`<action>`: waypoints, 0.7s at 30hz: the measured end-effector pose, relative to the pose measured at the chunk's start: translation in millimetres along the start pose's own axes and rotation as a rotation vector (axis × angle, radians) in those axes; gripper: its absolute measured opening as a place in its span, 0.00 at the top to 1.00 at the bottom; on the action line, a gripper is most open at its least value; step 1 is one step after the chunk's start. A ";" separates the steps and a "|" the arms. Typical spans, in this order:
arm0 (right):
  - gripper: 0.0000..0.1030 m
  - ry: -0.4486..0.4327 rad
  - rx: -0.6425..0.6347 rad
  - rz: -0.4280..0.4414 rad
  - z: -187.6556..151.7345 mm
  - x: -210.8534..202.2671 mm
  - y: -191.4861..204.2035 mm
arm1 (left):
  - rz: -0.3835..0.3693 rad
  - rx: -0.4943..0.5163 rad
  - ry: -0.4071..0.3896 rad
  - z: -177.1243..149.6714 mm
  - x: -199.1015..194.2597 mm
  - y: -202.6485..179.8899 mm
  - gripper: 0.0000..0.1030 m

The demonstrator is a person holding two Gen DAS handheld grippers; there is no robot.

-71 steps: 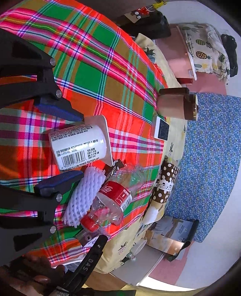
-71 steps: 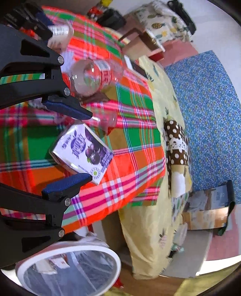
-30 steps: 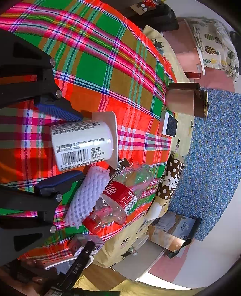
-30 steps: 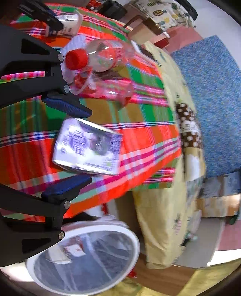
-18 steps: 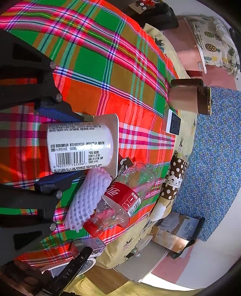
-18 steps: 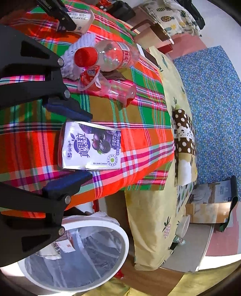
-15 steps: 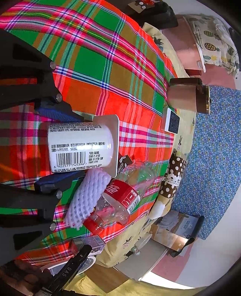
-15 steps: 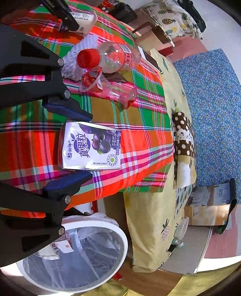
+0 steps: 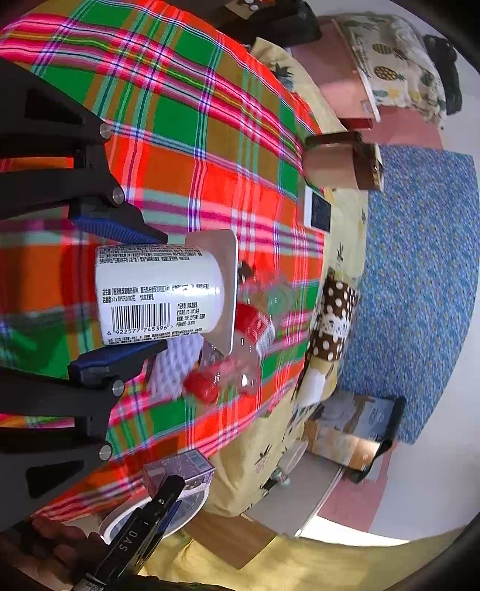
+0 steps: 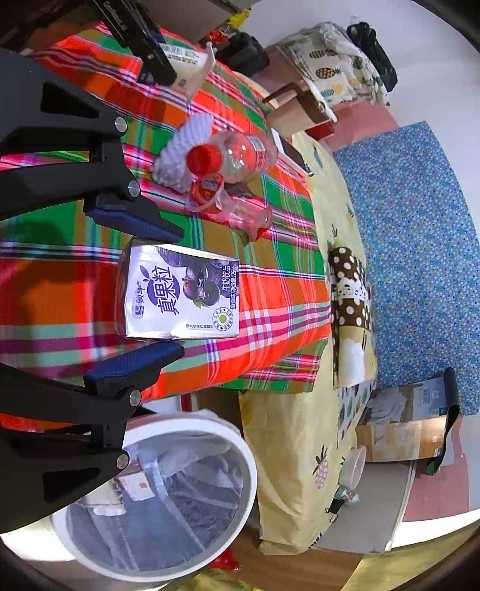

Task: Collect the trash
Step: 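Grasp the white yogurt cup with the left tool while the right tool grasps the purple snack box, then carry yogurt cup and snack box over the wastebasket and open both tools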

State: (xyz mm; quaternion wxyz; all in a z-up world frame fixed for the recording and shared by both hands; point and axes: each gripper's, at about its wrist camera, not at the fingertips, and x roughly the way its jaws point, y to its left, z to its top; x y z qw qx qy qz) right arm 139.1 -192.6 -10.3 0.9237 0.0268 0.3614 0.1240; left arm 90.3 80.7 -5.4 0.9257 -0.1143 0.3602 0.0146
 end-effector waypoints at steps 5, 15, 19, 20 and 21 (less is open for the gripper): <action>0.44 -0.014 0.013 0.002 -5.8 -15.3 -12.0 | -0.043 0.044 -0.002 -4.0 -10.2 -26.0 0.52; 0.44 -0.051 0.049 -0.048 -11.5 -38.1 -39.0 | -0.142 0.136 0.023 -10.6 -11.1 -79.5 0.52; 0.44 -0.066 0.071 -0.078 -13.2 -44.7 -53.2 | -0.183 0.171 0.030 -9.9 -7.9 -100.3 0.52; 0.44 -0.070 0.078 -0.086 -13.3 -45.8 -57.1 | -0.192 0.182 0.032 -9.6 -6.6 -106.0 0.52; 0.44 -0.073 0.086 -0.095 -13.5 -46.9 -60.8 | -0.197 0.187 0.034 -9.4 -5.4 -109.2 0.52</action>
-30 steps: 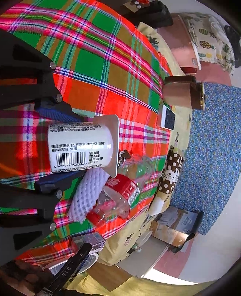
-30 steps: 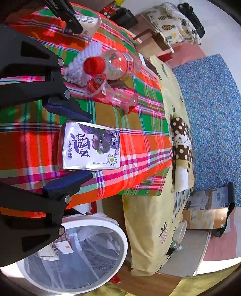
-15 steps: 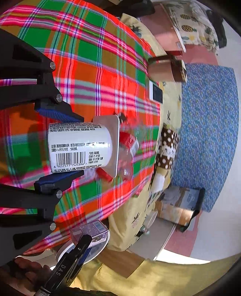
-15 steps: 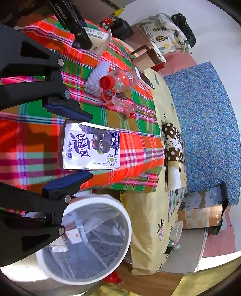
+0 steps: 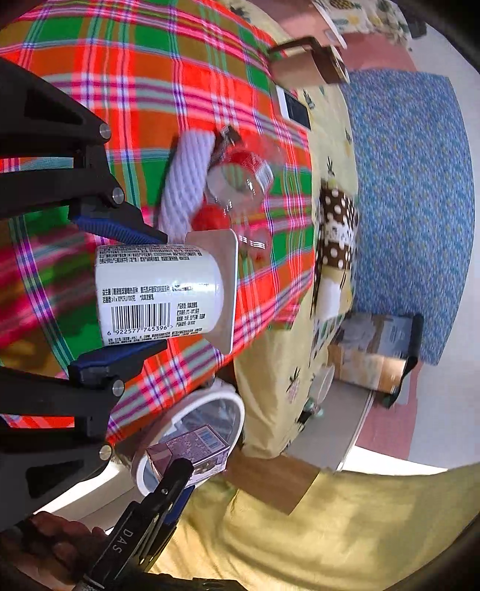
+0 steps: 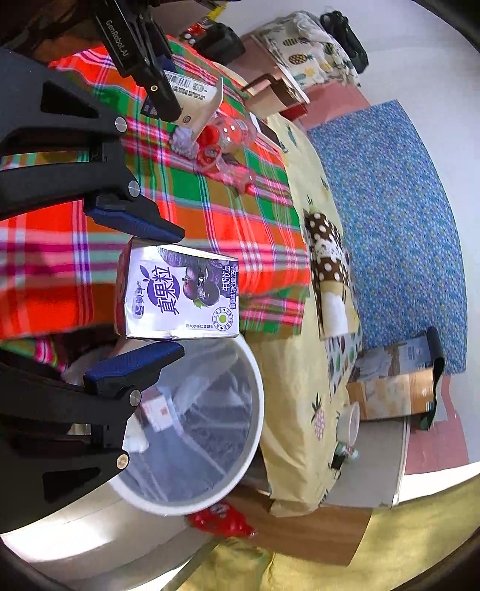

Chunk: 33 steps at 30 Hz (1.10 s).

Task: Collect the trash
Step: 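Carry yogurt cup and snack box over the wastebasket and open both tools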

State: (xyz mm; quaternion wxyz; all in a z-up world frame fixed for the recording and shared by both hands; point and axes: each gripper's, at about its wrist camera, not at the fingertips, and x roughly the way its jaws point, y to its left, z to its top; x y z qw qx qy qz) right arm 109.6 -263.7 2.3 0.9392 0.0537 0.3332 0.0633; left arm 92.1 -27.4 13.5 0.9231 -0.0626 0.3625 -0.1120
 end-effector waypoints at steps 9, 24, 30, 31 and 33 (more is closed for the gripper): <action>0.44 -0.020 0.061 -0.073 -0.6 -7.0 -34.5 | -0.072 0.085 0.013 10.4 19.0 -41.9 0.52; 0.44 0.009 0.140 -0.140 -6.4 -1.6 -89.5 | -0.189 0.215 0.058 23.3 68.3 -121.1 0.52; 0.44 0.039 0.152 -0.151 -9.7 5.2 -101.0 | -0.228 0.251 0.086 24.8 90.2 -143.8 0.52; 0.44 0.045 0.152 -0.150 -10.0 7.0 -102.7 | -0.232 0.256 0.091 24.8 93.7 -146.7 0.52; 0.44 0.058 0.153 -0.151 -10.7 9.6 -105.6 | -0.241 0.265 0.101 24.1 100.3 -152.1 0.52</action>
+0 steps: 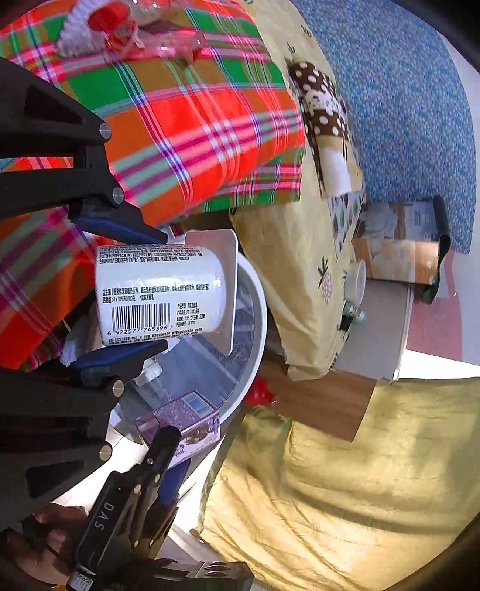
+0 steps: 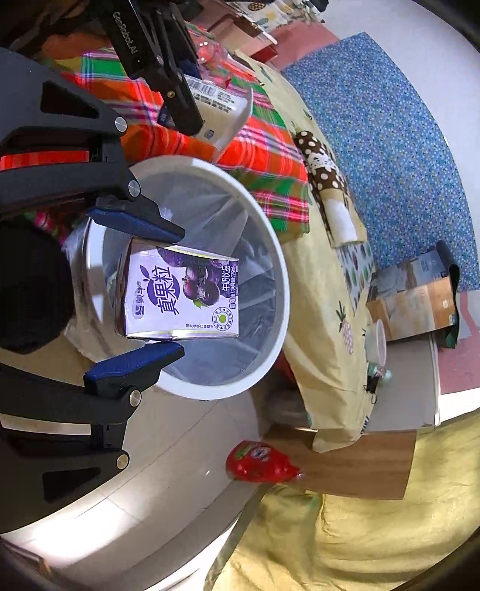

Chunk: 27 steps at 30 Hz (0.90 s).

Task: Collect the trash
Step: 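Carry yogurt cup and snack box over the wastebasket and open both tools, then move both tools back over the cloth toward the foam net and bottle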

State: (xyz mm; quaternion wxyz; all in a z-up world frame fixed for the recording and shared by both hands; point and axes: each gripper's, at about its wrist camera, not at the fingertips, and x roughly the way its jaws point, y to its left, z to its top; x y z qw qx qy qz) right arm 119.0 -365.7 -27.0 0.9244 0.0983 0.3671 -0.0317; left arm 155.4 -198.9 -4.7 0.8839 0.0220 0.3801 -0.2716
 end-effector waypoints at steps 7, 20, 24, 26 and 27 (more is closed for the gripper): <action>0.44 0.019 -0.035 -0.013 1.9 5.0 -2.3 | -0.048 0.014 0.043 1.6 22.4 -7.3 0.51; 0.44 -0.028 -0.030 -0.007 5.5 -6.8 -4.0 | -0.055 -0.011 0.010 4.3 12.9 -2.3 0.46; 0.44 -0.043 -0.037 0.006 5.2 -11.8 3.0 | -0.045 -0.016 -0.003 0.6 2.8 -1.0 0.46; 0.44 -0.052 -0.043 0.027 4.3 -15.7 8.0 | -0.041 -0.027 -0.009 -1.7 -3.8 1.7 0.46; 0.44 -0.055 -0.046 0.033 4.4 -16.1 10.1 | -0.036 -0.033 -0.014 -3.7 -8.0 3.8 0.46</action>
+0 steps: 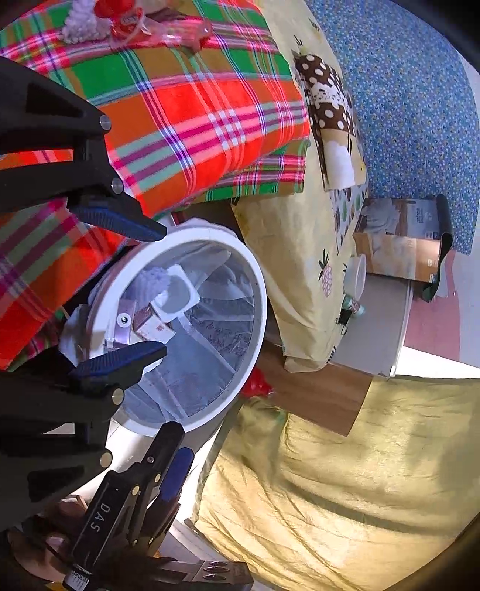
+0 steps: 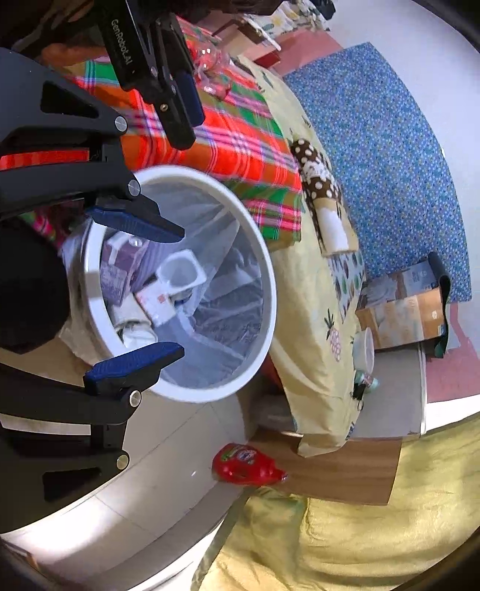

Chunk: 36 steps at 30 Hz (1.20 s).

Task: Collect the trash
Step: 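Move both tools back over the cloth toward the foam net and bottle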

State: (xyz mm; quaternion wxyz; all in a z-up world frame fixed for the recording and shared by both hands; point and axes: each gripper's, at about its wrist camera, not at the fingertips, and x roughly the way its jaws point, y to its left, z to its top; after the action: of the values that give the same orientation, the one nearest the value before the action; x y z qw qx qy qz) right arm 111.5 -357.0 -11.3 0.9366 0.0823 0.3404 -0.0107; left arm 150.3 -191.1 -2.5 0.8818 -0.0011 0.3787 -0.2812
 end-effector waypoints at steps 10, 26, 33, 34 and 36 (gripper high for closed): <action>0.44 -0.022 -0.049 0.100 -4.3 -9.7 33.3 | 0.087 -0.051 -0.052 -14.3 -41.5 20.8 0.46; 0.44 -0.010 -0.147 0.221 -12.3 -12.0 87.7 | 0.241 -0.139 -0.110 -45.1 -100.7 63.9 0.46; 0.44 0.023 -0.163 0.261 -15.0 -10.4 102.2 | 0.293 -0.164 -0.118 -56.3 -116.1 77.9 0.46; 0.44 0.029 -0.168 0.268 -15.3 -9.9 104.2 | 0.299 -0.171 -0.120 -58.6 -118.1 80.4 0.46; 0.44 0.035 -0.178 0.276 -15.8 -9.1 108.0 | 0.306 -0.181 -0.120 -62.0 -120.3 83.6 0.46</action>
State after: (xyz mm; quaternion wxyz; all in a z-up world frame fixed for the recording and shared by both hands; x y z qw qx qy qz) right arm 102.6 -248.2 -1.5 0.9266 0.0450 0.3419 0.1498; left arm 83.5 -47.9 15.7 0.9315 -0.0397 0.3449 -0.1081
